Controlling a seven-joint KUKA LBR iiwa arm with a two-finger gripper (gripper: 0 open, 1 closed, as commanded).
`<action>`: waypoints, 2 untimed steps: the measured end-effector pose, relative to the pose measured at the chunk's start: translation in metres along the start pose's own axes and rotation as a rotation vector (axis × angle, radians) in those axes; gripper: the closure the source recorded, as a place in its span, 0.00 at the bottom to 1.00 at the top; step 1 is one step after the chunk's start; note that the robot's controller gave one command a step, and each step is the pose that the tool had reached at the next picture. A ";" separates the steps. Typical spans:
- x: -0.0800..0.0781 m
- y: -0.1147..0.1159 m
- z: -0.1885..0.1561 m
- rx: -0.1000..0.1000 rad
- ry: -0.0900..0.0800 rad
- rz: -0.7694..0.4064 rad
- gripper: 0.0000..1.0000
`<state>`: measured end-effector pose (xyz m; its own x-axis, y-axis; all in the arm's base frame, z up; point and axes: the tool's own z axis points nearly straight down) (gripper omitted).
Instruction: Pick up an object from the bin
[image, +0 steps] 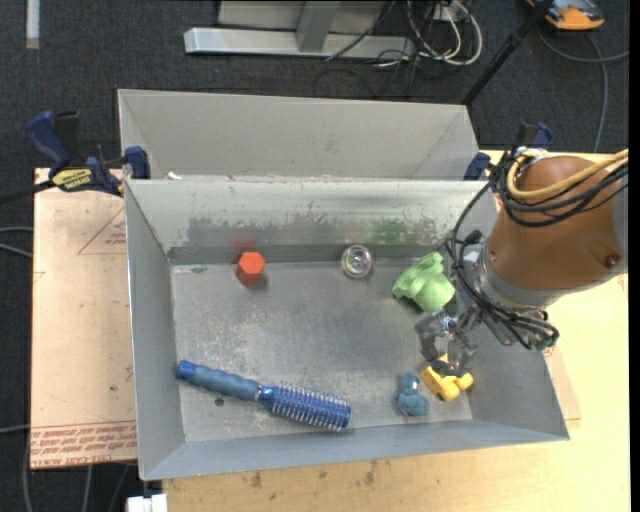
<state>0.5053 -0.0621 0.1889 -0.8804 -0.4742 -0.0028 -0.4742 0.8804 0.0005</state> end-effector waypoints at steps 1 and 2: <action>0.000 0.000 0.000 0.000 0.000 0.000 0.00; 0.018 -0.028 0.090 -0.005 0.007 -0.087 0.00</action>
Offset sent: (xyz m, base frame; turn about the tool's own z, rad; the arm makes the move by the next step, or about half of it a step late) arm 0.0000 0.0000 0.0000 0.0000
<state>0.5029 -0.0953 0.0990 -0.8361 -0.5486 0.0043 -0.5485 0.8361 0.0058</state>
